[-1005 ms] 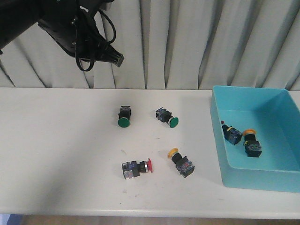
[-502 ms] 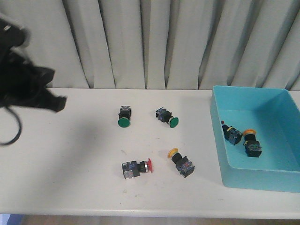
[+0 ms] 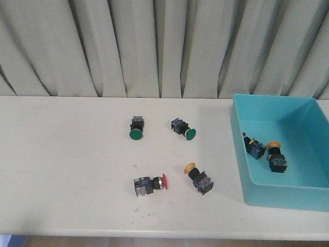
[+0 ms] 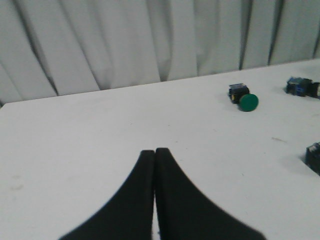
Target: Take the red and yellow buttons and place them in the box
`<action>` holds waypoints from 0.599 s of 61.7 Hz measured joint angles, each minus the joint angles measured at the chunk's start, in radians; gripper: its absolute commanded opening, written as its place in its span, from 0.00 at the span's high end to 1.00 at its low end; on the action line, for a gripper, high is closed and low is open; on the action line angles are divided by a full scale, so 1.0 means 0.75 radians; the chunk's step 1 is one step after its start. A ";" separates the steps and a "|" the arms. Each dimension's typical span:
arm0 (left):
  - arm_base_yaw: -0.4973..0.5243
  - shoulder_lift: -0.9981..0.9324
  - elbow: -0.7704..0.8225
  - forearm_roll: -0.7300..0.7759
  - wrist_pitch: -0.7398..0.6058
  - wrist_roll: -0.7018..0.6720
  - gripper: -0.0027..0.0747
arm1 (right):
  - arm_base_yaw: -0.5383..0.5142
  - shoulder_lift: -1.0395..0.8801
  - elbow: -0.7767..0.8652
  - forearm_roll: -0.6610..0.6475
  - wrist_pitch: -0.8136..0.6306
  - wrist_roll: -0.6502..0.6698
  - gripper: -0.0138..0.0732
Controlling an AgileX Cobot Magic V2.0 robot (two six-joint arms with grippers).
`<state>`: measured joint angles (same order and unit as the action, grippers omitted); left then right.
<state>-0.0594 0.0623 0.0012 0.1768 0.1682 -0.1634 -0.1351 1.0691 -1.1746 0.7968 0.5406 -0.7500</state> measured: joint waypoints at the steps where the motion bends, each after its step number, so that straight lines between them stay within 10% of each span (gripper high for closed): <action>1: 0.014 -0.023 0.009 -0.005 0.007 0.000 0.97 | 0.000 0.000 0.000 0.000 0.000 0.000 0.85; 37: 0.185 -0.098 0.032 -0.236 -0.021 0.225 0.97 | 0.000 0.000 0.000 0.001 0.005 0.000 0.85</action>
<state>0.0790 -0.0110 0.0250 0.0000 0.1525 0.0053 -0.1351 1.0691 -1.1746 0.7978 0.5446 -0.7500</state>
